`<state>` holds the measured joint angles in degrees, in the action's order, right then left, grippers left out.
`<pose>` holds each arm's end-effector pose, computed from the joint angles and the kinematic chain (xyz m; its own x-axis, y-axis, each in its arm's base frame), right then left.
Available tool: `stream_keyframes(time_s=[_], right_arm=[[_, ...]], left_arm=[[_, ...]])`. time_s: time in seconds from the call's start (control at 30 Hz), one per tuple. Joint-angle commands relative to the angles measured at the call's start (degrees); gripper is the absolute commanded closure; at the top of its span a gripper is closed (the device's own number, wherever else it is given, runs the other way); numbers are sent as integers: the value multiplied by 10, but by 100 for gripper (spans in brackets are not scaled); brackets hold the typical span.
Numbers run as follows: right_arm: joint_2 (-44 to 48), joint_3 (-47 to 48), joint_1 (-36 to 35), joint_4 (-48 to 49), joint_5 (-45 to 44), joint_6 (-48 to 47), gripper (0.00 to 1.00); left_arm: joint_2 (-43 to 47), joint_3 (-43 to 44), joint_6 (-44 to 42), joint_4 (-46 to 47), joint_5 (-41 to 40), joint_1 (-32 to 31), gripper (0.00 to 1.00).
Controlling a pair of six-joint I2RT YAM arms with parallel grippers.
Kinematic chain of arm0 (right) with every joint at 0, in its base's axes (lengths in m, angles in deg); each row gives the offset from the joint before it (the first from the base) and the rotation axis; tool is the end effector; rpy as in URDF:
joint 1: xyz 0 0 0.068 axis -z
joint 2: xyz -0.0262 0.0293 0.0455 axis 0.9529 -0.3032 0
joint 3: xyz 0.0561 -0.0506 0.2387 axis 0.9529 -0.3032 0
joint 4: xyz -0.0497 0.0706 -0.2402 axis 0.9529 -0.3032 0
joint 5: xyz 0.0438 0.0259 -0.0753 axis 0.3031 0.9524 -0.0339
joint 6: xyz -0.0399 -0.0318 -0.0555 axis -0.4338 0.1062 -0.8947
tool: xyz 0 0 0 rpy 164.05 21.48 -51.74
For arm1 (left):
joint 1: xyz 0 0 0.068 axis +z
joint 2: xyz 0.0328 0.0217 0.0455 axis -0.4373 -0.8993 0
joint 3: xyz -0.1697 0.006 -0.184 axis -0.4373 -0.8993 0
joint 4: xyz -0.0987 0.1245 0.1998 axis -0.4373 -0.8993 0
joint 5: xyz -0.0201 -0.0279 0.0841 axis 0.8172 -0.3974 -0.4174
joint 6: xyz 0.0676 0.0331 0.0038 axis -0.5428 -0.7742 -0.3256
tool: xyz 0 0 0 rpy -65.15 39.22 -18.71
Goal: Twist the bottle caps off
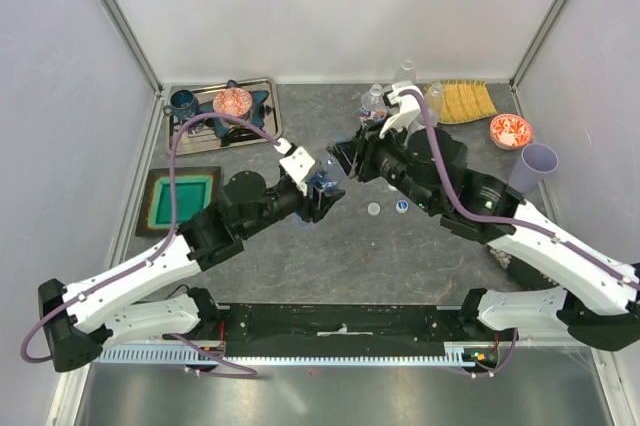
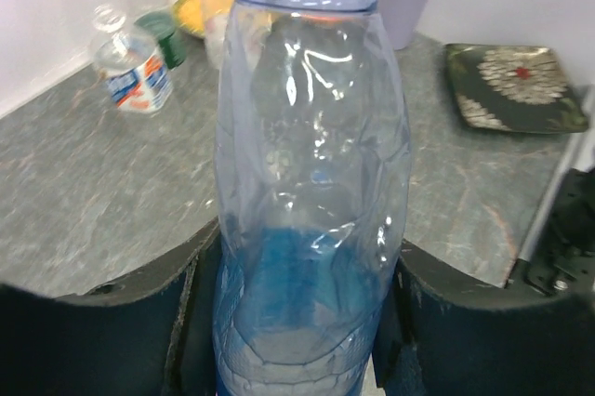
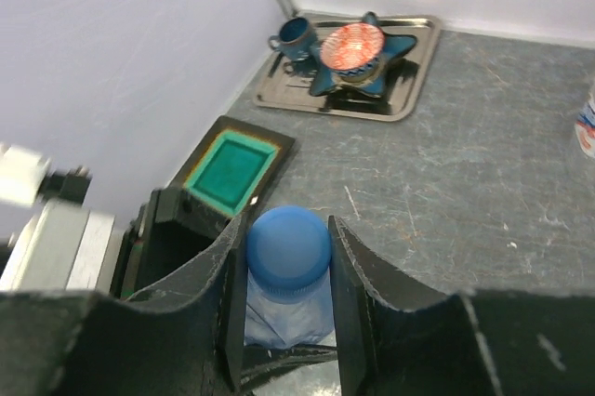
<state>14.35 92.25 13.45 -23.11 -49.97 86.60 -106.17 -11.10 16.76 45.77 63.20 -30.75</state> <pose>0.1647 0.2238 0.4362 -0.3332 0.2588 -0.9066 -0.4824 0.7794 0.3998 0.1515 -0.2189 0.3348 -0.0724 0.0789 -0.9942 0.7750 0.6320 -0.0063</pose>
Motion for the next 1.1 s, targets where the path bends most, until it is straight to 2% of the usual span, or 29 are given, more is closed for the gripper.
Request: stream_keyframes(time_s=[0.0,0.03,0.1,0.13,0.2,0.23,0.3,0.47,0.67,0.77,0.9,0.93,1.07], right_arm=[[47,12,2,19,137,-129,100],[52,16,1,12,198,-142,100],[63,28,2,-10,272,-182,100],[69,28,2,-15,327,-191,100],[93,13,2,-13,389,-215,100],[101,6,3,-10,440,-215,100],[112,-1,1,-8,487,-216,100],[118,4,2,-2,619,-208,100],[118,-7,2,29,728,-187,100],[131,-15,2,35,715,-194,100],[156,-3,2,38,597,-194,100],[166,1,2,40,492,-188,100],[191,-9,2,62,284,-178,100]], left_arm=[[41,19,14,18,222,29,51],[40,24,26,18,326,42,51],[34,42,68,21,429,84,50],[22,48,84,25,523,97,50],[5,67,133,50,643,126,51],[-10,71,148,61,676,132,51],[-27,79,200,107,755,141,51],[-75,73,313,218,838,142,50],[-114,66,364,292,882,147,50],[-127,65,361,292,883,151,50],[-132,54,346,280,859,168,50],[-130,52,340,271,852,172,49],[-121,52,263,187,810,182,49]])
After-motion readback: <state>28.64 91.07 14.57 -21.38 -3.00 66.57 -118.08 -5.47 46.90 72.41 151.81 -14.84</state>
